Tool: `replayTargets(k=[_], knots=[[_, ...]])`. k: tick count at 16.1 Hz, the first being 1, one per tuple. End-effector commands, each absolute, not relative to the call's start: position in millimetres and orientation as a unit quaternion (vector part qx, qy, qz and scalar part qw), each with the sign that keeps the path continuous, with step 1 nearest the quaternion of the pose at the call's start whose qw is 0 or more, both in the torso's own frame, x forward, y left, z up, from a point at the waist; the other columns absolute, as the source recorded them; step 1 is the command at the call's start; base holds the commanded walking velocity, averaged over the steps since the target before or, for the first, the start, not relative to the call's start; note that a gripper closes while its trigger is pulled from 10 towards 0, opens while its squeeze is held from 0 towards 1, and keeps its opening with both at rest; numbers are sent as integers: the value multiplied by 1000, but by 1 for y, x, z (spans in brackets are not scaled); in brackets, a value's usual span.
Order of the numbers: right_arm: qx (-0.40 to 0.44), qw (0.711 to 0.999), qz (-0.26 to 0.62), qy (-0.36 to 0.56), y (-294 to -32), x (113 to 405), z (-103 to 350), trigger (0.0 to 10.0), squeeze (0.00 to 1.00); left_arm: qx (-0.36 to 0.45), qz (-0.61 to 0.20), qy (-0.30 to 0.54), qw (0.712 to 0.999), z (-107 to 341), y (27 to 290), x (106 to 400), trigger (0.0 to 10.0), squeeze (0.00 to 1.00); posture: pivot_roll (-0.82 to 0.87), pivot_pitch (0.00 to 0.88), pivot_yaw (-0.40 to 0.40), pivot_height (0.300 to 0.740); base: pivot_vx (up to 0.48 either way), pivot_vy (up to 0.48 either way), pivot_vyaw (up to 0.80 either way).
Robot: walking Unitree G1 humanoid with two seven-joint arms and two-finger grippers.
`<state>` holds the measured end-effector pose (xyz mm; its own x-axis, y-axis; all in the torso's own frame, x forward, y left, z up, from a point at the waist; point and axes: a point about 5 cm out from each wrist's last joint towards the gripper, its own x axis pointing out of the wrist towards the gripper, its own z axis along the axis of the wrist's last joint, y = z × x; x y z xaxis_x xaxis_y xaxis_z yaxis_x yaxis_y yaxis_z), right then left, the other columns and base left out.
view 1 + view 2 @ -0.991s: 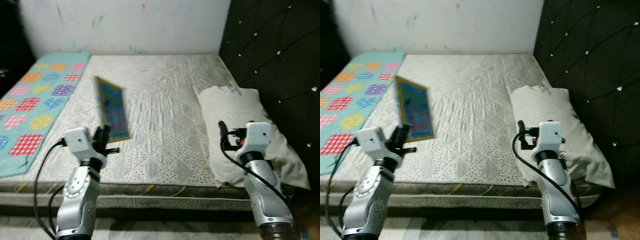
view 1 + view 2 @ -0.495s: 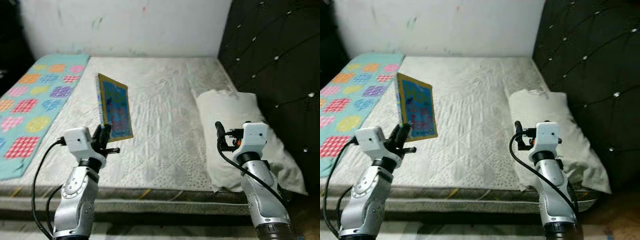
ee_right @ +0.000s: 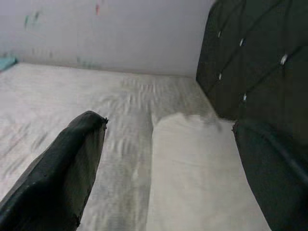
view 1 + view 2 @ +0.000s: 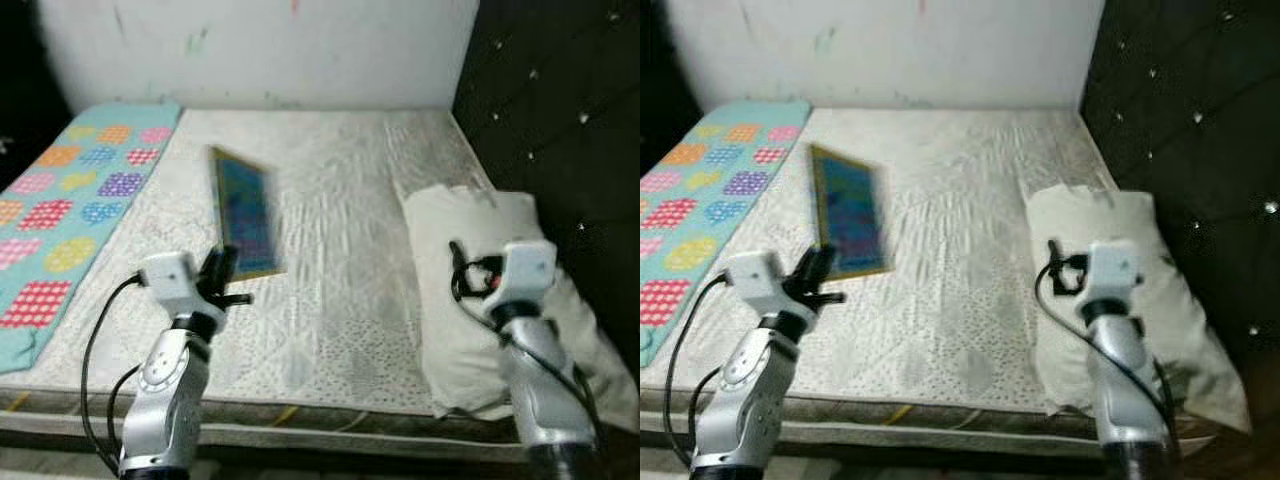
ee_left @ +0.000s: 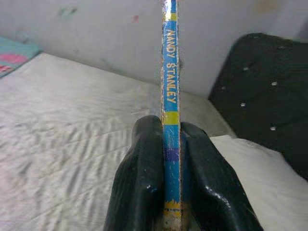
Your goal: Clean up the room
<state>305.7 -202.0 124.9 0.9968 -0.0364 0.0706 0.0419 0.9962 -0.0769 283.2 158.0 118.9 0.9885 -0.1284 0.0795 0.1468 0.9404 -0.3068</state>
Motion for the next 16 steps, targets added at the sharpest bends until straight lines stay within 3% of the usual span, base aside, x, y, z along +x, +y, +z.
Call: replayTargets(k=[1,11,16], knots=[[-36,999,-6,-34,-194,306,123,10000,0,-148,-48,-50,987,127,171,283,10000,0,-92,0,24,740,0,0,0],[-25,999,-15,-28,-195,305,122,10000,0,-149,-44,-51,987,128,170,284,10000,0,-95,0,22,740,0,0,0],[-20,999,-20,-29,-196,306,123,10000,0,-152,-45,-52,986,128,169,284,10000,0,-96,0,20,740,0,0,-764]])
